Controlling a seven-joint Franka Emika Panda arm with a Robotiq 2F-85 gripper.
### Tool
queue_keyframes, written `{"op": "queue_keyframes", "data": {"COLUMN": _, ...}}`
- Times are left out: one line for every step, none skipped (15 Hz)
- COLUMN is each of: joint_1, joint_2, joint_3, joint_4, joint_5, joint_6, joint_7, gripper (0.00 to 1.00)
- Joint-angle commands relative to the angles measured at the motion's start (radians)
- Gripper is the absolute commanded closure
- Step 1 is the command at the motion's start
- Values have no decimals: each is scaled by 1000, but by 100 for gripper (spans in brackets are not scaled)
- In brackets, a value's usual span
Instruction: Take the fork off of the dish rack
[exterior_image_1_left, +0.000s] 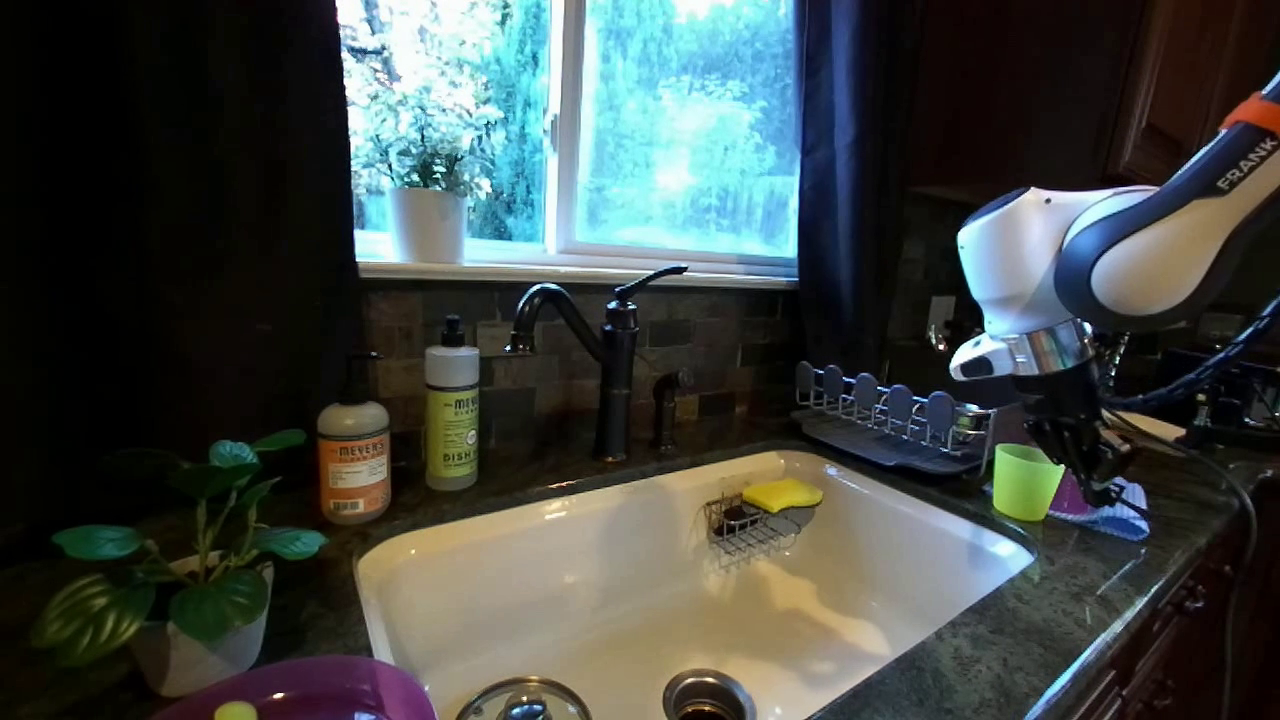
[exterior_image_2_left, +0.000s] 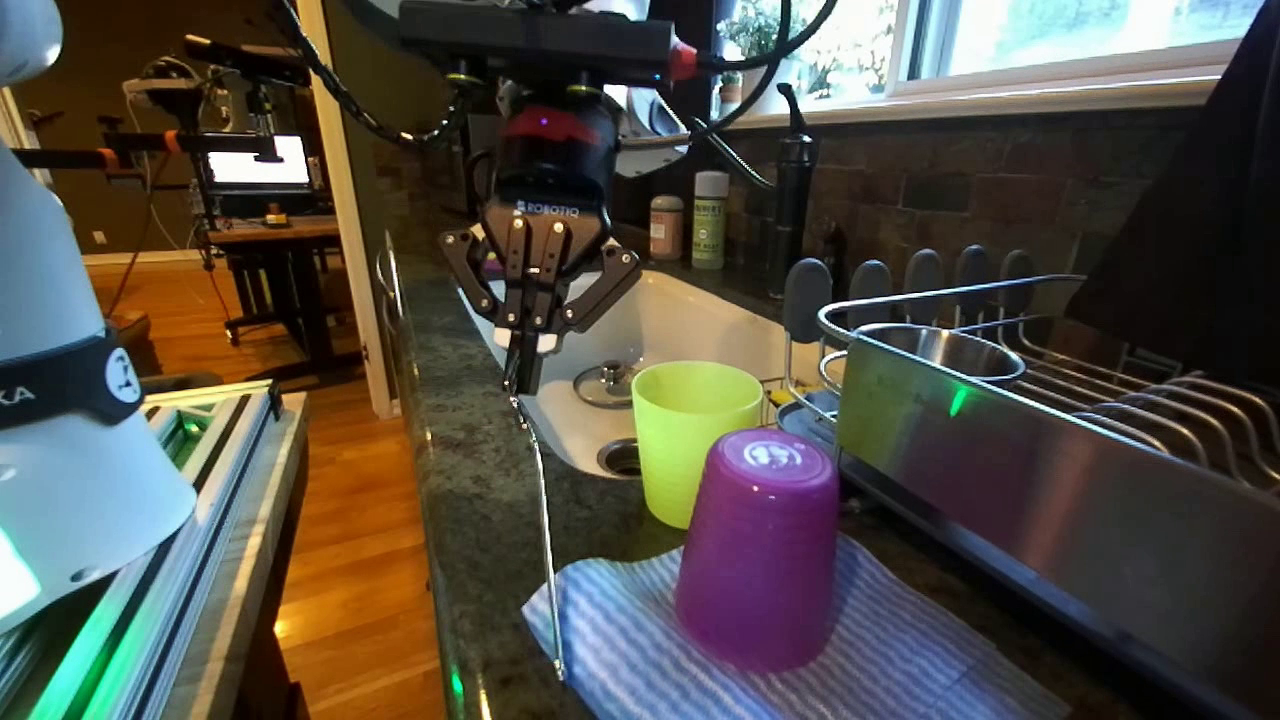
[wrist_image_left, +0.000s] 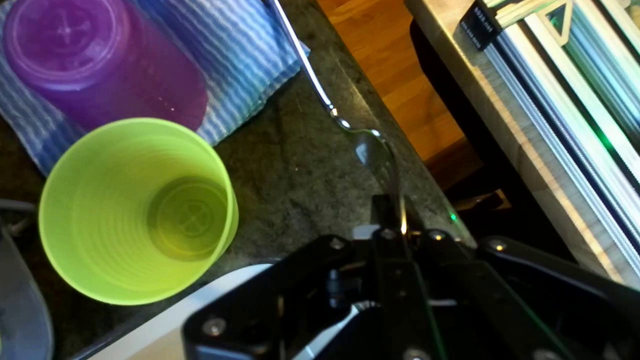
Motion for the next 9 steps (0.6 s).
{"op": "queue_keyframes", "data": {"joint_1": -17, "joint_2": 14, "joint_3": 16, "joint_4": 2, "joint_5": 5, "joint_6": 8, "joint_7": -4, "gripper": 96}}
{"op": "queue_keyframes", "data": {"joint_1": -18, "joint_2": 21, "joint_3": 16, "joint_4": 3, "joint_5": 4, "joint_6": 9, "joint_7": -5, "gripper": 99}}
{"op": "queue_keyframes", "data": {"joint_1": -18, "joint_2": 25, "joint_3": 23, "joint_4": 4, "joint_5": -31, "joint_6": 7, "joint_7": -21, "gripper": 99}}
{"op": "queue_keyframes", "data": {"joint_1": -17, "joint_2": 31, "joint_3": 33, "joint_4": 5, "joint_5": -60, "joint_6": -8, "joint_7": -28, "gripper": 99}}
{"op": "queue_keyframes", "data": {"joint_1": -16, "joint_2": 39, "joint_3": 39, "joint_4": 5, "joint_5": -88, "joint_6": -15, "joint_7": -40, "gripper": 99}}
{"op": "queue_keyframes", "data": {"joint_1": -17, "joint_2": 48, "joint_3": 45, "joint_4": 5, "joint_5": -124, "joint_6": -26, "joint_7": -44, "gripper": 99}}
{"op": "queue_keyframes", "data": {"joint_1": -20, "joint_2": 58, "joint_3": 47, "joint_4": 5, "joint_5": -154, "joint_6": -39, "joint_7": -45, "gripper": 99}}
{"op": "queue_keyframes", "data": {"joint_1": -20, "joint_2": 59, "joint_3": 50, "joint_4": 4, "joint_5": -184, "joint_6": -51, "joint_7": -45, "gripper": 99}}
{"op": "queue_keyframes", "data": {"joint_1": -20, "joint_2": 49, "joint_3": 51, "joint_4": 4, "joint_5": -210, "joint_6": -61, "joint_7": -48, "gripper": 99}}
